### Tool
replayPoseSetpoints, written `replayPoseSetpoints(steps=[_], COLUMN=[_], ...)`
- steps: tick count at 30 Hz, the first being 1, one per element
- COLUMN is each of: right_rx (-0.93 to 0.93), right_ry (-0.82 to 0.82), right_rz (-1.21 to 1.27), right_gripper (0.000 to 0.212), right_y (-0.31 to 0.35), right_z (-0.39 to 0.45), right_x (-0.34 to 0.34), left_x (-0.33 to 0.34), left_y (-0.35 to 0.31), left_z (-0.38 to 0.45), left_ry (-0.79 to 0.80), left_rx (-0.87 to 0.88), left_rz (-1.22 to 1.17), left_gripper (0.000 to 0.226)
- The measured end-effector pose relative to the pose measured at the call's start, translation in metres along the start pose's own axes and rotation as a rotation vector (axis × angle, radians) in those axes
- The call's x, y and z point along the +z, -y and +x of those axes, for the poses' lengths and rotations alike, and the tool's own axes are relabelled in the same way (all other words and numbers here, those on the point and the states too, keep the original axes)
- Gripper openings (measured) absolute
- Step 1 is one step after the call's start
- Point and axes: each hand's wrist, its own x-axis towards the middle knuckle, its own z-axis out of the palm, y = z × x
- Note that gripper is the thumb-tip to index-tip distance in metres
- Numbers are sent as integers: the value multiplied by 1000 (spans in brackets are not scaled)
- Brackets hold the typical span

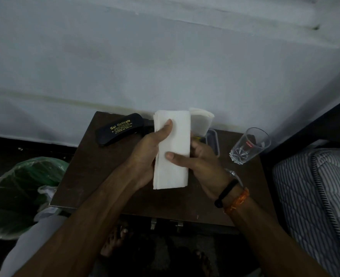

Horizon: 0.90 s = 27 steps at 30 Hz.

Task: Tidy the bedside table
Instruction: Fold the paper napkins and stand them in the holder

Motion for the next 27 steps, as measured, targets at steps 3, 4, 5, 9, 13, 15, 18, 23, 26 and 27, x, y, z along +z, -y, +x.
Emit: replayPoseSetpoints(steps=[3,4,5,9,13,15,18,23,26,27], right_rx=[-18,-13,-8,-12,-112,-174,-199,-181,-215,-231], right_ry=[-21,-32,-42,-138,-360,-402,-354,-343,-342,-356], right_rz=[17,34,61,92,-56,-123,-170,-385,-540,-589], right_gripper=[42,43,47,53,34,35,46,52,42,40], right_y=[-2,-3,-4,-3,9,15,18,20,23,22], right_z=[-1,-1,-2,-2,4,8,14,20,19,18], right_x=[4,5,7,9,-10,-21,-34,-53,-65,-67], left_x=[6,7,10,15,7,4,3,3,5,6], left_y=[5,7,9,11,9,7,5,1,0,0], left_z=[0,2,4,11,28,36,44,54,58,58], left_ry=[-39,-66,-94,-112,-26,-7,3,-103,-131,-131], left_rx=[43,67,88,196,412,487,595,735,745,746], left_rz=[119,190,265,380,590,700,838,931,893,880], left_gripper=[44,45,45,28,22,21,18,19,22,22])
